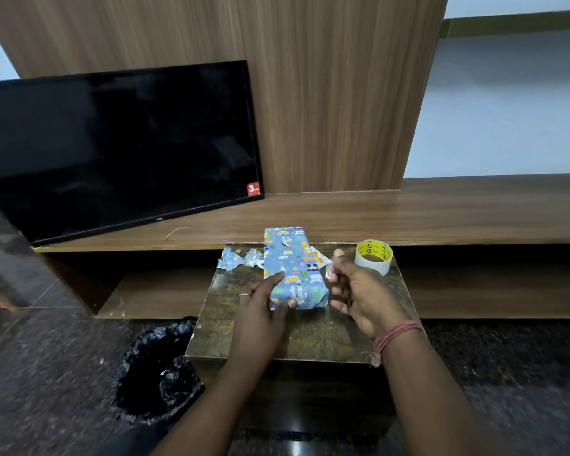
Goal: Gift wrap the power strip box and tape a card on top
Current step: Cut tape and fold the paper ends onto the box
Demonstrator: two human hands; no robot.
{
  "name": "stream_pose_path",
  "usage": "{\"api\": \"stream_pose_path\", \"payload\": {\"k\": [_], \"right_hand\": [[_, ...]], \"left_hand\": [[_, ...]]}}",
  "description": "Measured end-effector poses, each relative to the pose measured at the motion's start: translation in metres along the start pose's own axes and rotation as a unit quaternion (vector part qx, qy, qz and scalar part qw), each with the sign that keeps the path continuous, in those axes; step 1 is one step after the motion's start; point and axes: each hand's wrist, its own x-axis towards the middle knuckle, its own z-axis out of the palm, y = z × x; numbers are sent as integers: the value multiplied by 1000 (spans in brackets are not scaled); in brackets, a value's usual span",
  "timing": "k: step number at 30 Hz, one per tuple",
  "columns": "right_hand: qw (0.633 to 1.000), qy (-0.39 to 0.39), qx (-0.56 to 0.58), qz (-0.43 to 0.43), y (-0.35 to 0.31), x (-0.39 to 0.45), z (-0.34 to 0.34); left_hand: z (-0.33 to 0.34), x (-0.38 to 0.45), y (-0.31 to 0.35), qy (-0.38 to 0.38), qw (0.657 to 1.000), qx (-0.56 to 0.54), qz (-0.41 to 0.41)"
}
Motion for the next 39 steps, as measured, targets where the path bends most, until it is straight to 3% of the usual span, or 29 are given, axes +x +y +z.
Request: {"api": "stream_pose_path", "payload": {"k": [5, 9, 13, 16, 19, 31, 39], "right_hand": [[994, -23, 87, -68, -12, -9, 3], [981, -18, 113, -159, -24, -19, 9], [974, -50, 126, -183, -34, -26, 10], [980, -70, 75, -173, -36, -29, 7], [983, -54, 17, -176, -35, -28, 7], [982, 0, 51, -180, -31, -28, 13], [972, 83, -66, -208, -29, -32, 20]], "left_hand": [[-18, 13, 33, 17, 965, -250, -75], [-33, 17, 53, 12, 933, -349, -83], [-39, 23, 57, -5, 922, -375, -95], [-43, 27, 57, -9, 918, -385, -93], [-47, 31, 56, -7, 909, -406, -98], [-42, 34, 64, 1, 905, -414, -102], [-44, 32, 65, -3, 908, -405, -105]]}}
